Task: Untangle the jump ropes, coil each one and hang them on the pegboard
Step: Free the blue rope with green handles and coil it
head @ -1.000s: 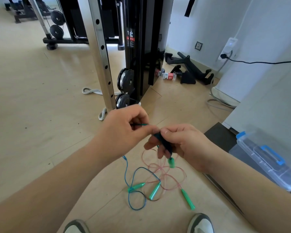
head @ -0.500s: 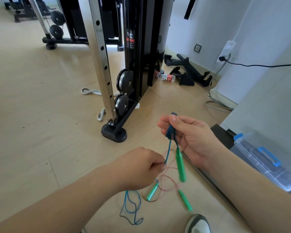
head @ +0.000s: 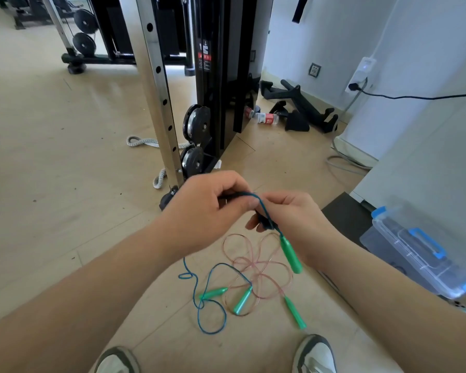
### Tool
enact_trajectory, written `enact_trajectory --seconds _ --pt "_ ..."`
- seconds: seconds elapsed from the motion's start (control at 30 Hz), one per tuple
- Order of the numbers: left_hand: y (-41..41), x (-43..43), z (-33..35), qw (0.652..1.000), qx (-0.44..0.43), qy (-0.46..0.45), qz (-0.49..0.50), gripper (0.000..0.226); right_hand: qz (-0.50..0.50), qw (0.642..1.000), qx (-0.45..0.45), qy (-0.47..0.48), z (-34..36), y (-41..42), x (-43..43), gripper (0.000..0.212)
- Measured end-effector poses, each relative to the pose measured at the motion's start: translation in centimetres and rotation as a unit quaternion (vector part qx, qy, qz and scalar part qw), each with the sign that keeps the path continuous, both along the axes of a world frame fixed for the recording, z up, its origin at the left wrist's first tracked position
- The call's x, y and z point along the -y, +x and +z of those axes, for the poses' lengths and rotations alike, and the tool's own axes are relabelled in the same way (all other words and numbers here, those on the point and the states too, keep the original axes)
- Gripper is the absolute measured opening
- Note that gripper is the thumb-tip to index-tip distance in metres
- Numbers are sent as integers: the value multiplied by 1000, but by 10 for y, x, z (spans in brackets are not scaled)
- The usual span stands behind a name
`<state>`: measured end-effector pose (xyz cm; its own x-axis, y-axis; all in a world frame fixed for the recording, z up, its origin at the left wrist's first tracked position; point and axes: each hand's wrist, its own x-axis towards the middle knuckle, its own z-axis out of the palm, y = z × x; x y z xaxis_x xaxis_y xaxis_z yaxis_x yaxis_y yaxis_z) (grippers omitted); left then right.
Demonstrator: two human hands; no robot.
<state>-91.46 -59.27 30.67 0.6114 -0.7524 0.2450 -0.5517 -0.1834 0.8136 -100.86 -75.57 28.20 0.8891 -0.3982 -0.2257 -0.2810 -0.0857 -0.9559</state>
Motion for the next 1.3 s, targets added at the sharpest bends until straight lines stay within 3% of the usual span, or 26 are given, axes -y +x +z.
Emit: enact_trajectory --seconds 0.1,0.2,0.37,0.57,0.67,0.73,0.8,0.87,0.97,1.17,1.3 --pt "11 -3 -3 997 -71 -9 24 6 46 996 -7 82 3 1 -1 39" --pt "19 -6 -13 994 -90 6 55 10 80 994 -15 77 5 1 -4 38" --pt "23 -9 -28 988 -101 97 71 18 50 988 10 146 9 0 -6 30" --pt "-2 -3 -44 952 -30 300 -47 29 -46 963 44 261 11 1 -4 33" --pt "-24 3 -47 938 -2 328 -114 34 -89 957 61 268 4 4 0 31" --pt "-32 7 -43 939 -9 317 -132 32 -104 967 48 227 0 4 6 31" --pt "-32 9 -31 948 -9 290 -131 27 -76 992 -2 98 -3 2 10 30" --pt "-25 8 -18 968 -13 228 -104 15 -29 999 -29 -3 -4 -4 11 29" --pt "-10 2 -5 993 -36 101 -40 16 14 997 -42 -58 -2 -8 11 36" --pt "15 -5 -15 994 -89 -13 60 13 87 991 9 100 12 -12 2 21" --pt "13 -3 -27 987 -142 55 50 18 39 970 31 237 17 -9 -7 22"
